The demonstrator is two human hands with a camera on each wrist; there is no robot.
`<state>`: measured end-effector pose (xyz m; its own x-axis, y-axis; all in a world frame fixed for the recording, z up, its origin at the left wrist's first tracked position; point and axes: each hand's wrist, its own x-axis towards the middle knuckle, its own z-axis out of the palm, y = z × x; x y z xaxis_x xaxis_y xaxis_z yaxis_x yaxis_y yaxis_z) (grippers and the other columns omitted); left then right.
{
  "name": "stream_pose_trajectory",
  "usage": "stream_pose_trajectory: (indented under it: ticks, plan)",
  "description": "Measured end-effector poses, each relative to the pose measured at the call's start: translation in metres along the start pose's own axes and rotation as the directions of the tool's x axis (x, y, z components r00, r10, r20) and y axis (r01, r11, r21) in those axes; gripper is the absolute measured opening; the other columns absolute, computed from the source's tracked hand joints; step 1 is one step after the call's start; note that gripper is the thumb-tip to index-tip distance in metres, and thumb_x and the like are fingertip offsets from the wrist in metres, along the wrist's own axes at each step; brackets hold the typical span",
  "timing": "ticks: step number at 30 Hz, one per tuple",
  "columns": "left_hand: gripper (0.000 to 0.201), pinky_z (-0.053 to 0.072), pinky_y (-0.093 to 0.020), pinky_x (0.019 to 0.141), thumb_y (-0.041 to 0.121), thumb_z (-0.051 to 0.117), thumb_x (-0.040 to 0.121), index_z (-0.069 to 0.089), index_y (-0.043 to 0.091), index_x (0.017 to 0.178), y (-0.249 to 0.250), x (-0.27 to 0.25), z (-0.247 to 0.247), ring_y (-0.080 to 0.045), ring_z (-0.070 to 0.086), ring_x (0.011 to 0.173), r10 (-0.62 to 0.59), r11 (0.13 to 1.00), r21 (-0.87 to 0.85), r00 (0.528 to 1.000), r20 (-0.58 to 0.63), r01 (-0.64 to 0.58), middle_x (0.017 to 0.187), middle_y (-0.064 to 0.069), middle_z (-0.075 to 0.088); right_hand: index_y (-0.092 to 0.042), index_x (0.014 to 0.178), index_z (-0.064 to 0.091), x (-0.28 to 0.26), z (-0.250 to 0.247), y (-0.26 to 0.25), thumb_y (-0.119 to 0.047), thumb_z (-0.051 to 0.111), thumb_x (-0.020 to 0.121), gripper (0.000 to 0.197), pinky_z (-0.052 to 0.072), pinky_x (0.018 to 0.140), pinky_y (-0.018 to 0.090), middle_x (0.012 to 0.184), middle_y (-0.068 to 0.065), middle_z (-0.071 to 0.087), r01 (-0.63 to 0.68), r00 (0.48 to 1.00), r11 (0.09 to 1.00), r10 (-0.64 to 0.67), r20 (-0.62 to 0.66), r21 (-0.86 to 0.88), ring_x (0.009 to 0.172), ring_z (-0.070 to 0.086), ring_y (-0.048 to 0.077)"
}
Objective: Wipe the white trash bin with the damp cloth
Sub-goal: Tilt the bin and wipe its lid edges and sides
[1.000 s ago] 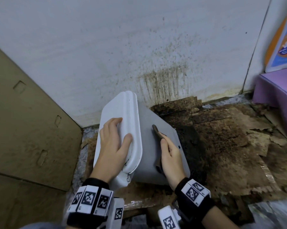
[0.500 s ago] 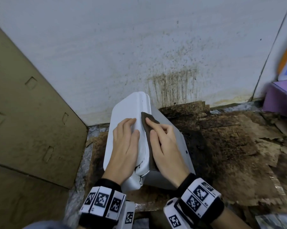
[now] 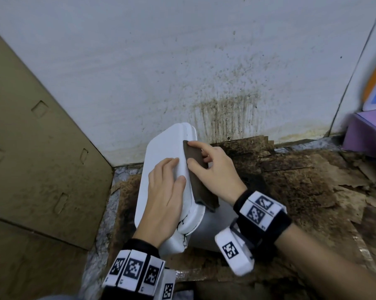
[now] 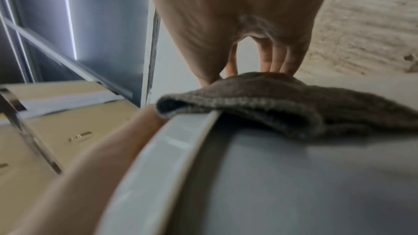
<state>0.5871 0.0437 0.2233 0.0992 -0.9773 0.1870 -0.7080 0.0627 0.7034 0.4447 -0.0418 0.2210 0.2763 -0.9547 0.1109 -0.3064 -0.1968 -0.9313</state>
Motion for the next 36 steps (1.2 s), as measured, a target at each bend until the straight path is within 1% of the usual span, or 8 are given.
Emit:
stream_pose_trajectory:
  ticks: [3, 5, 8, 12, 20, 26, 31, 36]
  plan:
    - [0.047, 0.015, -0.005, 0.108, 0.043, 0.027, 0.1, 0.035, 0.033, 0.146, 0.0, 0.001, 0.0, 0.007, 0.018, 0.14, 0.003, 1.0, 0.005, 1.0, 0.01, -0.003, 0.145, 0.02, 0.03, -0.038, 0.136, 0.058, 0.031, -0.004, -0.001, -0.036, 0.063, 0.093, 0.043, 0.046, 0.094, 0.028, 0.112, 0.001, 0.057, 0.013, 1.0, 0.996, -0.012, 0.018, -0.089, 0.102, 0.056, 0.016]
    - [0.047, 0.012, 0.0, 0.106, 0.043, 0.027, 0.101, 0.035, 0.033, 0.145, 0.0, 0.001, 0.0, 0.008, 0.017, 0.14, 0.011, 1.0, 0.013, 1.0, 0.008, -0.011, 0.145, 0.021, 0.03, -0.034, 0.137, 0.058, 0.056, -0.005, 0.001, -0.035, 0.063, 0.094, 0.044, 0.051, 0.091, 0.033, 0.112, 0.004, 0.063, 0.031, 0.999, 0.991, -0.026, 0.047, -0.129, 0.101, 0.061, 0.021]
    - [0.045, 0.011, 0.002, 0.106, 0.04, 0.028, 0.102, 0.035, 0.033, 0.146, 0.0, 0.001, 0.001, 0.007, 0.017, 0.14, 0.015, 1.0, 0.023, 1.0, 0.008, -0.015, 0.146, 0.02, 0.03, -0.029, 0.142, 0.055, 0.086, -0.008, 0.001, -0.033, 0.06, 0.097, 0.046, 0.051, 0.084, 0.032, 0.118, 0.007, 0.064, 0.037, 0.996, 0.987, -0.024, 0.083, -0.154, 0.102, 0.063, 0.024]
    - [0.044, 0.01, 0.002, 0.105, 0.039, 0.028, 0.102, 0.035, 0.033, 0.145, 0.0, 0.003, 0.001, 0.008, 0.018, 0.139, 0.02, 0.999, 0.026, 1.0, -0.001, -0.02, 0.145, 0.021, 0.03, -0.024, 0.146, 0.053, 0.1, -0.008, 0.002, -0.03, 0.057, 0.1, 0.047, 0.052, 0.09, 0.031, 0.129, 0.007, 0.066, 0.038, 0.994, 0.99, -0.024, 0.106, -0.132, 0.111, 0.065, 0.023]
    - [0.044, 0.017, -0.013, 0.112, 0.042, 0.027, 0.102, 0.035, 0.033, 0.144, 0.001, 0.002, 0.003, 0.005, 0.018, 0.141, 0.027, 1.0, 0.015, 1.0, 0.002, -0.027, 0.146, 0.02, 0.03, -0.039, 0.151, 0.041, 0.04, 0.0, 0.01, -0.043, 0.049, 0.103, 0.049, 0.037, 0.097, 0.027, 0.12, 0.0, 0.041, 0.017, 0.997, 0.997, -0.012, 0.071, -0.081, 0.116, 0.047, 0.019]
    - [0.049, 0.016, -0.006, 0.11, 0.047, 0.026, 0.099, 0.037, 0.031, 0.144, 0.002, 0.002, 0.004, 0.003, 0.022, 0.14, 0.048, 0.999, 0.024, 0.999, -0.006, -0.048, 0.144, 0.02, 0.031, -0.051, 0.147, 0.033, -0.032, 0.019, 0.01, -0.041, 0.036, 0.107, 0.042, 0.022, 0.105, 0.026, 0.127, -0.01, 0.031, -0.013, 1.0, 0.995, 0.012, 0.006, 0.103, 0.123, 0.025, 0.004]
    - [0.054, 0.019, -0.012, 0.113, 0.05, 0.023, 0.097, 0.037, 0.03, 0.145, 0.003, 0.001, 0.004, 0.0, 0.024, 0.139, 0.057, 0.998, 0.024, 0.998, 0.002, -0.057, 0.143, 0.019, 0.032, -0.032, 0.158, 0.024, -0.036, 0.023, 0.012, -0.039, 0.041, 0.106, 0.054, 0.021, 0.118, 0.027, 0.147, -0.02, 0.024, -0.013, 0.999, 0.989, 0.02, -0.045, 0.15, 0.139, 0.021, -0.001]
    - [0.054, 0.021, -0.014, 0.113, 0.052, 0.023, 0.097, 0.037, 0.03, 0.145, 0.004, 0.002, 0.004, 0.0, 0.024, 0.138, 0.042, 0.999, 0.021, 0.999, 0.003, -0.042, 0.143, 0.019, 0.032, -0.022, 0.162, 0.012, -0.023, 0.017, 0.007, -0.036, 0.035, 0.109, 0.059, 0.013, 0.126, 0.027, 0.169, -0.011, 0.012, -0.024, 0.997, 0.993, 0.016, 0.074, 0.112, 0.153, 0.014, 0.002]
